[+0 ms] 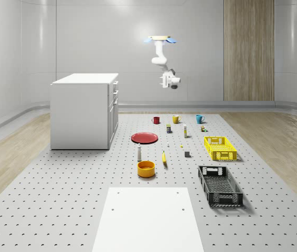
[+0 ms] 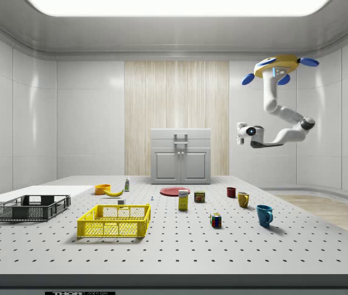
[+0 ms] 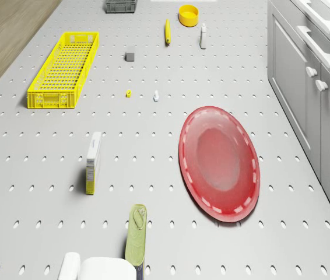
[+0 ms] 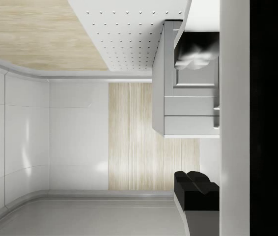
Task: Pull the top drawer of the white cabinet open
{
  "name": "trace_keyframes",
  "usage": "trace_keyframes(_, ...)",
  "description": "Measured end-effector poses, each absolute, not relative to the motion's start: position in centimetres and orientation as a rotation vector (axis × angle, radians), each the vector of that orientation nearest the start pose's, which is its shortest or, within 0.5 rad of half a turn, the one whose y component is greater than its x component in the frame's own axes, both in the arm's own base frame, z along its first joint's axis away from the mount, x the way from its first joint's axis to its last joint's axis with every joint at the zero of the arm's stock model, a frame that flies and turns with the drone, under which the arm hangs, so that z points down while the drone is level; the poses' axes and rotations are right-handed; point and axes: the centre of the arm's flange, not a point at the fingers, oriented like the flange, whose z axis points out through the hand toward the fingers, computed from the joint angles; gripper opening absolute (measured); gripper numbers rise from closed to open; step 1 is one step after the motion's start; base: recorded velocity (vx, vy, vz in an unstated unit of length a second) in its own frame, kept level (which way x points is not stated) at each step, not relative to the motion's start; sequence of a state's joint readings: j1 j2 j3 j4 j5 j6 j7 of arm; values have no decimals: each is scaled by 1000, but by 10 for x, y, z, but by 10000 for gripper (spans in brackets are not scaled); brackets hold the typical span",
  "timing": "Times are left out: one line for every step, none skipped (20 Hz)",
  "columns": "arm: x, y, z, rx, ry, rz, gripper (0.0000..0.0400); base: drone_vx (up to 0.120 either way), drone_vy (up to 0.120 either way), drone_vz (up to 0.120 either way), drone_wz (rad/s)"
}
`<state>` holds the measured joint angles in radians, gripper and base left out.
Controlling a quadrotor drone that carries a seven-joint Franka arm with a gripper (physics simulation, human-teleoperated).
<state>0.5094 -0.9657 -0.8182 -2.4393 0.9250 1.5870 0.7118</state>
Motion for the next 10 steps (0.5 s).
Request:
trace_keyframes(307, -100, 591, -1484, 612, 612, 305, 120, -120, 0, 0)
trace_keyframes(307, -100, 591, -1484, 612, 612, 305, 120, -120, 0, 0)
trace_keyframes(307, -100, 591, -1484, 612, 612, 305, 120, -120, 0, 0)
trace_keyframes(307, -100, 591, -1484, 612, 612, 305, 120, -120, 0, 0)
trace_keyframes(307, -100, 591, -1484, 612, 612, 305, 120, -120, 0, 0)
trace_keyframes(307, -100, 591, -1484, 612, 613, 305, 120, -120, 0, 0)
trace_keyframes(307, -100, 591, -1484, 612, 613, 305, 120, -120, 0, 0)
trace_keyframes(307, -100, 591, -1484, 612, 613, 305, 120, -120, 0, 0)
trace_keyframes(307, -100, 591, -1484, 612, 613, 305, 120, -120, 0, 0)
trace_keyframes(307, -100, 591, -1484, 612, 613, 305, 120, -120, 0, 0)
